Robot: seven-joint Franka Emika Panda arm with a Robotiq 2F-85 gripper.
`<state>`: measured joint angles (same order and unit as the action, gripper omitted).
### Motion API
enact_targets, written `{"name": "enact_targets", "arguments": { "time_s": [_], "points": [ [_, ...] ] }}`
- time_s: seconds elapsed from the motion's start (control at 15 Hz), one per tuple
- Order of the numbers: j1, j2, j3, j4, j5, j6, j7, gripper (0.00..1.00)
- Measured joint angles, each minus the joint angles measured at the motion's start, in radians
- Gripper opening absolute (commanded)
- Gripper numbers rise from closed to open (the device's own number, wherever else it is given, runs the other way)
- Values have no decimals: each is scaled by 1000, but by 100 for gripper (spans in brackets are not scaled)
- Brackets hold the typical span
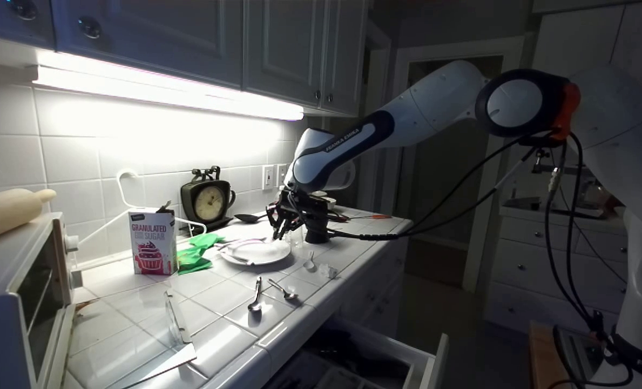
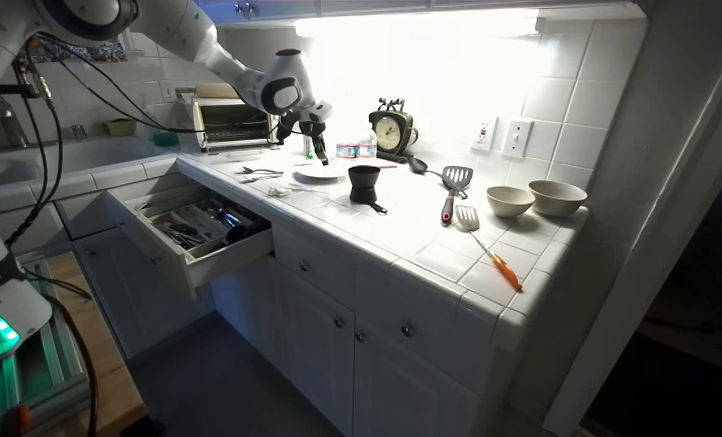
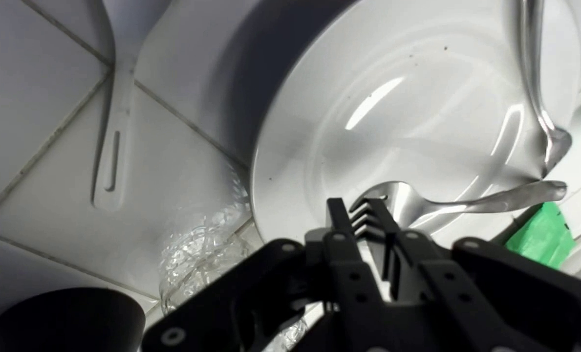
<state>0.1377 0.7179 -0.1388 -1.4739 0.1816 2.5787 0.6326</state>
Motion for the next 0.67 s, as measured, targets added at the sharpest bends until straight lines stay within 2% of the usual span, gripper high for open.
{"name": "enact_targets", "arguments": {
  "time_s": [0.4, 0.67],
  "points": [
    [-7, -1, 8, 0, 0, 2, -1, 4],
    [-42, -2, 41, -3, 7, 20, -37, 4]
  ]
}}
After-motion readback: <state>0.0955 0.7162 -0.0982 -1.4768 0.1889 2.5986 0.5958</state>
